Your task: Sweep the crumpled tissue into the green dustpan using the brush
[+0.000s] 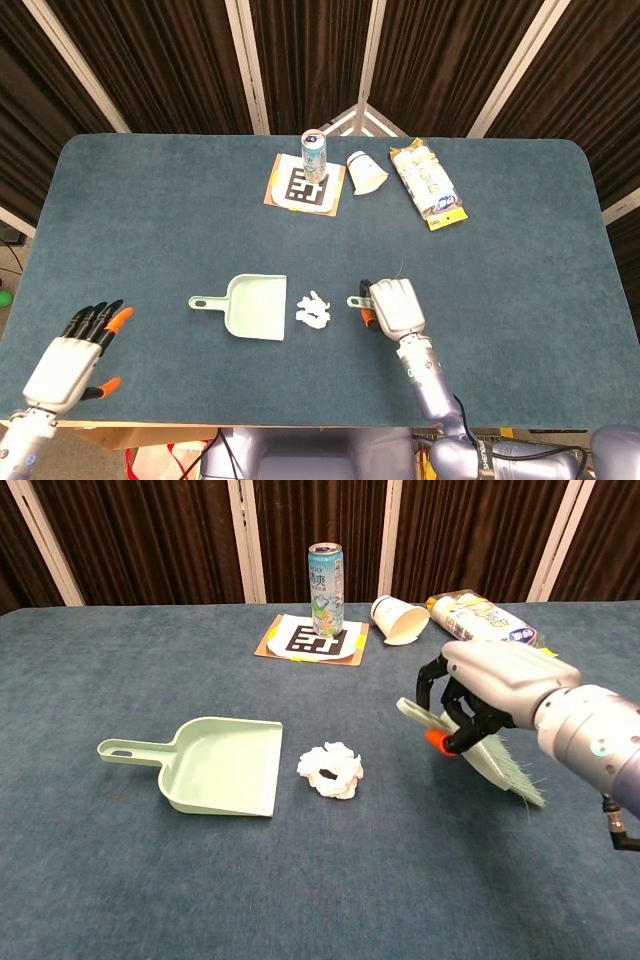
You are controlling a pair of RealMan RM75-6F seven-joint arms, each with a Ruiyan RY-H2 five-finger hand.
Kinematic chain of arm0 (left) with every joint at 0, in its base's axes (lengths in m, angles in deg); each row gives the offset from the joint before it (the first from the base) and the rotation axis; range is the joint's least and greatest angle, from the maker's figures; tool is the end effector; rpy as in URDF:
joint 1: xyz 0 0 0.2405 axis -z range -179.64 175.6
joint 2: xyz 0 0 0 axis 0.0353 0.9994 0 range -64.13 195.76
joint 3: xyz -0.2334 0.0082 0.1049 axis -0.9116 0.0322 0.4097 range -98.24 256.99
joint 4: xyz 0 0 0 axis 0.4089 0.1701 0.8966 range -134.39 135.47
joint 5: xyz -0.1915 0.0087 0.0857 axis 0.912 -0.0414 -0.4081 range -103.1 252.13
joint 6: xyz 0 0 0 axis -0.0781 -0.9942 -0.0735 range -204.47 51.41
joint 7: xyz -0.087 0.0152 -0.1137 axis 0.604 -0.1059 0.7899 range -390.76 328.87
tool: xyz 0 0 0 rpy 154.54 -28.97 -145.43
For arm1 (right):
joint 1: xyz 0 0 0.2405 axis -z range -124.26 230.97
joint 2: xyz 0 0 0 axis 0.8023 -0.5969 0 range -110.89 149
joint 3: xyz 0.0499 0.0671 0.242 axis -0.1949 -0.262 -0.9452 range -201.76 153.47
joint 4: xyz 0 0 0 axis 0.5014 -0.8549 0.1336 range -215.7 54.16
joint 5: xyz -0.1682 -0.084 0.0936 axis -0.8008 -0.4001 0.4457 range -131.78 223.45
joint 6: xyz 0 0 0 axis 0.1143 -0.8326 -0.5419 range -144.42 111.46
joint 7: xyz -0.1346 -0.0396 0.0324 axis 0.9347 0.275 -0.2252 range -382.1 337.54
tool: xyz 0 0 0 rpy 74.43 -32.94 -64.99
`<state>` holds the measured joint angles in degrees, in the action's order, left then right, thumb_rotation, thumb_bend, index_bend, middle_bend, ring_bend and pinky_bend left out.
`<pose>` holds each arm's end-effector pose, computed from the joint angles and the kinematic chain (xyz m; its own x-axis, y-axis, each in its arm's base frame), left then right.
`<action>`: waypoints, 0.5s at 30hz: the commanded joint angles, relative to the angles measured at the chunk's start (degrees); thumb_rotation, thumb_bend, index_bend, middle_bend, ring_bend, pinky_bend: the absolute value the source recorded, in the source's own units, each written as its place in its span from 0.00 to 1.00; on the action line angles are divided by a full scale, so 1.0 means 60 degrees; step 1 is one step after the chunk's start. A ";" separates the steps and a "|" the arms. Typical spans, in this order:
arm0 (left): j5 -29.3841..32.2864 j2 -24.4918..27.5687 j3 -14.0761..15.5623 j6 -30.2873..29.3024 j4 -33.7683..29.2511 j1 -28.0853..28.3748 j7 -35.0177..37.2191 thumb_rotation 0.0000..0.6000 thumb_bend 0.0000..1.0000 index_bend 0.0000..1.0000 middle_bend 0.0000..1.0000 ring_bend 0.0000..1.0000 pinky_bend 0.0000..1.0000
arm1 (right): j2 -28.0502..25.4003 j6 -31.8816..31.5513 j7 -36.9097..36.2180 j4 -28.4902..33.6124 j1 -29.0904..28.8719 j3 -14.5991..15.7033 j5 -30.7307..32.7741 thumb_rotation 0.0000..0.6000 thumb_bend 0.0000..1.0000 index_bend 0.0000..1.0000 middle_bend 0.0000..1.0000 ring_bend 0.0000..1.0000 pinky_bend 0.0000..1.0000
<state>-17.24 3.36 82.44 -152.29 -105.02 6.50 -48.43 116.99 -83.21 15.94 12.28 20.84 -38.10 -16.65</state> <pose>-0.2553 0.1664 0.1117 0.5223 0.2019 0.8285 0.8473 -0.2324 -0.4775 -0.1296 -0.2947 -0.0326 0.4028 -0.1766 0.8981 -0.8999 -0.2554 0.3535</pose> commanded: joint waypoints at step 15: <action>0.5151 -0.3052 -0.2610 0.1685 -0.0679 0.3427 -0.6904 1.00 0.42 0.31 0.79 0.76 0.79 | -0.0489 -0.0216 -0.0130 0.0647 -0.0062 0.0137 0.0306 1.00 0.53 0.82 0.82 0.83 0.80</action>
<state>8.19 -10.26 69.62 -142.53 -110.41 22.88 -84.59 114.16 -84.46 15.24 16.08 20.49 -37.31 -14.90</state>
